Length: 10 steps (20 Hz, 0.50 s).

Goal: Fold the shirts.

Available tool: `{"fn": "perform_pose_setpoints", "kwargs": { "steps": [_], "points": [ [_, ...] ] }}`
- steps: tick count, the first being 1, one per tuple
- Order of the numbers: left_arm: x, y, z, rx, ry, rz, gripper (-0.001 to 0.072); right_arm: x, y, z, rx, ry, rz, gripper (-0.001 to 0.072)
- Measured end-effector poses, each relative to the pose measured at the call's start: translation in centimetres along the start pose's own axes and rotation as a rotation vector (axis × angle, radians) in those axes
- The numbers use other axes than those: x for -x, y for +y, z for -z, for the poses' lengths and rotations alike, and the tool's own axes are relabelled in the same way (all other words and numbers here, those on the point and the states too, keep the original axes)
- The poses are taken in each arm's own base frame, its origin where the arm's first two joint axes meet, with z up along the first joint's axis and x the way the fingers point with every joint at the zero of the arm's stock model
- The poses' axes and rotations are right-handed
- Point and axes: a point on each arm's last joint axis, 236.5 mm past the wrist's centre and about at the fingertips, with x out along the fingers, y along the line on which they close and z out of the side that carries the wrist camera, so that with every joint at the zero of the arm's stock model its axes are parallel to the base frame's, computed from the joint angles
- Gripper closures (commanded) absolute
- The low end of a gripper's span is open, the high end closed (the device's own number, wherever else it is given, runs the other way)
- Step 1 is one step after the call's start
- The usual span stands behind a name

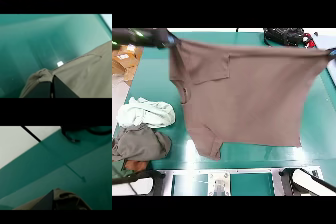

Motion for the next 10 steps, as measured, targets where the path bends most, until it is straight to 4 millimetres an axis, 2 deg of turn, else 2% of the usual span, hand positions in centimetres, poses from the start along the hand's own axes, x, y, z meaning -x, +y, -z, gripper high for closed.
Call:
{"fn": "perform_pose_setpoints", "kwargs": {
  "steps": [2,5,7,10],
  "points": [
    [-4.1,4.2,2.2,0.081,0.058,-0.013,0.0685,-4.5,-3.6,3.1,-0.046,0.089,0.045,0.0697],
    [-8.3,8.7,4.3,0.169,0.078,-0.037,0.0685,-9.7,-7.8,6.3,-0.112,0.174,0.09,0.0697],
    [-10.0,10.7,4.7,0.2,0.058,-0.059,0.0685,-12.2,-9.3,7.5,-0.157,0.204,0.095,0.0697],
    [-11.7,12.5,4.7,0.209,0.019,-0.093,0.0685,-14.8,-10.4,7.8,-0.202,0.212,0.084,0.0697]
  ]
}}
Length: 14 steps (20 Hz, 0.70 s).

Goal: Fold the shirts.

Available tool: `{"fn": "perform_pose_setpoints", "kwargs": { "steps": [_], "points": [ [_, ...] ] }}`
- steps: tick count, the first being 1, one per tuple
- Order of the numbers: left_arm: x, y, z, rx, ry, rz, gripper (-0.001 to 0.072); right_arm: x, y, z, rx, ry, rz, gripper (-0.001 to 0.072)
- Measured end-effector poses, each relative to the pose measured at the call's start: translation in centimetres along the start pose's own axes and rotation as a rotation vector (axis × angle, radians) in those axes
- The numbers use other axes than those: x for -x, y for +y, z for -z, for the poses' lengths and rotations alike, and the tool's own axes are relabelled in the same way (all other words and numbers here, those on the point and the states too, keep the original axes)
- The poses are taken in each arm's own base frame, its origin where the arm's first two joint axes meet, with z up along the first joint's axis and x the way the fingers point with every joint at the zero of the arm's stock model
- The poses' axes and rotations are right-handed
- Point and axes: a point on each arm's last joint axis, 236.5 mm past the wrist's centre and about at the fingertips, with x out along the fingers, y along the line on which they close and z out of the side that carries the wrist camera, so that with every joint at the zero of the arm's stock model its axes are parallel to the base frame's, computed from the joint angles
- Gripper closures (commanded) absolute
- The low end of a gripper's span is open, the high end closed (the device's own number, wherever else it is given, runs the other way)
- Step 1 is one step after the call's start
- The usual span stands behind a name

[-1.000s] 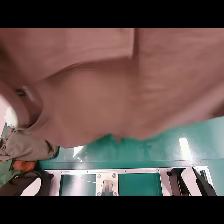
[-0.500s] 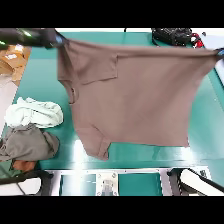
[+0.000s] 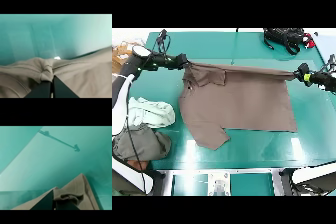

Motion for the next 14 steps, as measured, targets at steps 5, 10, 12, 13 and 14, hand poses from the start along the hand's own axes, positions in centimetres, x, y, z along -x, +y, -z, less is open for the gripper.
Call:
{"fn": "perform_pose_setpoints", "kwargs": {
  "steps": [5,10,12,13,14],
  "points": [
    [-0.9,1.4,1.2,-0.02,0.039,-0.032,0.0685,-0.9,-0.7,0.1,0.007,0.048,-0.007,0.0698],
    [-0.6,3.1,6.0,-0.041,0.235,-0.095,0.0685,-0.1,-3.2,4.5,0.077,0.235,0.06,0.0698],
    [-0.6,3.5,7.7,-0.043,0.295,-0.116,0.0685,0.3,-4.2,6.1,0.082,0.291,0.085,0.0698],
    [-0.7,3.6,8.3,-0.043,0.315,-0.122,0.0685,0.4,-4.7,6.9,0.08,0.314,0.097,0.0698],
    [-0.8,3.8,9.0,-0.042,0.335,-0.128,0.0685,0.4,-5.1,7.5,0.08,0.334,0.104,0.0698]
  ]
}}
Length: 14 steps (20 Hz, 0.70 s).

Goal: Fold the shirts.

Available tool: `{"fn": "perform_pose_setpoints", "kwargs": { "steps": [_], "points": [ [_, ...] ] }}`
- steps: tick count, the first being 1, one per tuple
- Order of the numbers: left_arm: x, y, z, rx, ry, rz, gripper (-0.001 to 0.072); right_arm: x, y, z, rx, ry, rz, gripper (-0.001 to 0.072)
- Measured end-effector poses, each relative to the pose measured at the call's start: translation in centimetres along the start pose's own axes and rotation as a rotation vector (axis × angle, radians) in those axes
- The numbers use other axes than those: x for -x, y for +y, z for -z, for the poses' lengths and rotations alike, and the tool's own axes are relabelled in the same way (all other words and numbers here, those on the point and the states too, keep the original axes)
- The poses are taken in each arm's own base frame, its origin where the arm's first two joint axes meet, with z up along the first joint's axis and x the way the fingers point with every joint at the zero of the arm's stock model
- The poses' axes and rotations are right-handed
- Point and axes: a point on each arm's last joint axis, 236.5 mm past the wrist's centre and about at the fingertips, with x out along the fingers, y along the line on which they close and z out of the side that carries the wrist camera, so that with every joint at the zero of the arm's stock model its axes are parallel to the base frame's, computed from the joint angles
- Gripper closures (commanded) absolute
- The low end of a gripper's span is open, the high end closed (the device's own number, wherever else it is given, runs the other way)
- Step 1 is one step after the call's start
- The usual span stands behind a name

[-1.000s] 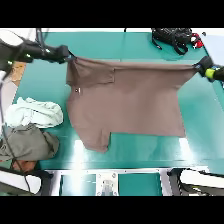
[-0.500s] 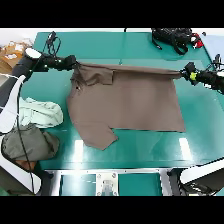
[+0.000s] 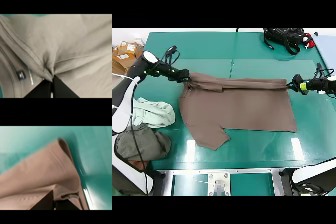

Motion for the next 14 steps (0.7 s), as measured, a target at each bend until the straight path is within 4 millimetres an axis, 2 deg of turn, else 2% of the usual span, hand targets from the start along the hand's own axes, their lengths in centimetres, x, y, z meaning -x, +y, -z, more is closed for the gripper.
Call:
{"fn": "perform_pose_setpoints", "kwargs": {
  "steps": [2,3,4,5,6,8,9,10,11,12,13,14],
  "points": [
    [-0.5,0.1,1.1,0.01,0.033,-0.005,0.0685,-0.2,-0.3,0.9,0.001,0.029,0.007,0.0696],
    [-0.7,0.2,1.6,0.017,0.05,-0.006,0.0682,-0.2,-0.3,1.3,0.001,0.044,0.007,0.0607],
    [-0.9,0.1,2.2,0.025,0.069,-0.002,0.0468,-0.2,-0.3,1.6,0.003,0.056,0.007,0.0469],
    [-1.0,0.0,2.6,0.035,0.084,0.002,0.0147,-0.1,-0.2,1.7,0.006,0.066,0.004,0.0427],
    [-1.0,-0.2,3.1,0.05,0.103,0.01,0.0078,0.2,0.0,1.9,0.004,0.08,-0.001,0.0418],
    [-0.7,-0.9,4.1,0.081,0.149,0.038,0.0081,1.4,0.4,2.0,-0.001,0.111,-0.005,0.042],
    [-0.3,-1.3,4.7,0.097,0.181,0.053,0.0081,2.2,0.3,2.1,-0.013,0.127,0.002,0.0446],
    [0.3,-1.7,5.4,0.116,0.223,0.067,0.0081,3.3,0.0,2.3,-0.028,0.148,0.023,0.0611],
    [1.0,-2.0,6.1,0.139,0.263,0.078,0.0082,4.4,-0.4,2.7,-0.048,0.169,0.048,0.0697],
    [1.9,-2.3,7.0,0.165,0.313,0.088,0.0084,5.5,-0.8,3.4,-0.067,0.196,0.078,0.0698],
    [2.8,-2.7,7.9,0.19,0.359,0.096,0.0179,6.6,-1.4,4.2,-0.082,0.221,0.107,0.0699],
    [3.6,-3.2,8.6,0.207,0.391,0.101,0.036,7.7,-2.0,5.3,-0.103,0.246,0.138,0.0699]
  ]
}}
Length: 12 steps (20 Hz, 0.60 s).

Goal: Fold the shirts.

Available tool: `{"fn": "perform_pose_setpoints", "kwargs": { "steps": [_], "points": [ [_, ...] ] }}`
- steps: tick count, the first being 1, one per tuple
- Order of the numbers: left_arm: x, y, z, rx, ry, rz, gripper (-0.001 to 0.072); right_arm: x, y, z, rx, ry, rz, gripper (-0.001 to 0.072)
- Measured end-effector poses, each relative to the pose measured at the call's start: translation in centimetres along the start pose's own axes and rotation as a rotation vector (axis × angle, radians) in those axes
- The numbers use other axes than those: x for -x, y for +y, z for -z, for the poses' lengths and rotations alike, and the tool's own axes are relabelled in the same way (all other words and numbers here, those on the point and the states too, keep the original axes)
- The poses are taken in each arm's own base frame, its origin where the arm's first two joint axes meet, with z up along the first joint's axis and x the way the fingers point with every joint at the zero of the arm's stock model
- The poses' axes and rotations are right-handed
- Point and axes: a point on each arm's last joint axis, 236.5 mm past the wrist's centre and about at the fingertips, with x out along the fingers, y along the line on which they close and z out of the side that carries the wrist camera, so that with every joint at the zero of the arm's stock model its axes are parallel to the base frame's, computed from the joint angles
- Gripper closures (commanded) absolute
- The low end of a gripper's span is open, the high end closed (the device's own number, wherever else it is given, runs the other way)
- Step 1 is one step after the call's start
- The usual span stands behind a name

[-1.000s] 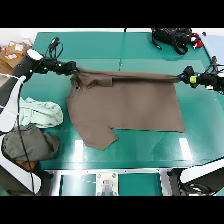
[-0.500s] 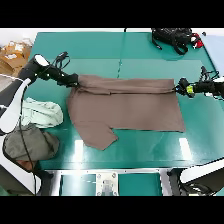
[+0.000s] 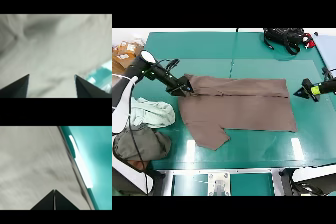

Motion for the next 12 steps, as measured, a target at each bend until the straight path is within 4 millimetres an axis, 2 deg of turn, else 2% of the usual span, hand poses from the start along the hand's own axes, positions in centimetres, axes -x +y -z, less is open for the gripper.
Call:
{"fn": "perform_pose_setpoints", "kwargs": {
  "steps": [4,5,6,7,8,11,12],
  "points": [
    [1.1,-1.2,5.6,0.023,0.087,-0.036,0.0367,2.3,-3.2,5.7,-0.101,0.037,0.066,0.0699],
    [1.1,-1.1,7.5,0.029,0.097,-0.06,0.0262,2.8,-4.0,7.3,-0.129,0.03,0.074,0.0696],
    [0.9,-0.7,9.3,0.039,0.092,-0.089,0.0052,3.2,-4.7,8.9,-0.158,0.012,0.08,0.0644],
    [0.7,-0.3,11.2,0.056,0.08,-0.107,-0.0007,3.4,-5.3,10.3,-0.183,-0.013,0.085,0.0418],
    [0.1,0.3,13.2,0.082,0.064,-0.126,-0.0006,3.4,-5.8,11.6,-0.202,-0.041,0.092,0.0279],
    [-2.7,1.4,17.8,0.162,0.015,-0.115,0.0002,2.3,-6.8,14.6,-0.245,-0.087,0.094,0.028],
    [-3.8,1.7,18.7,0.189,-0.002,-0.097,0.0002,1.8,-7.0,15.4,-0.26,-0.087,0.09,0.028]
  ]
}}
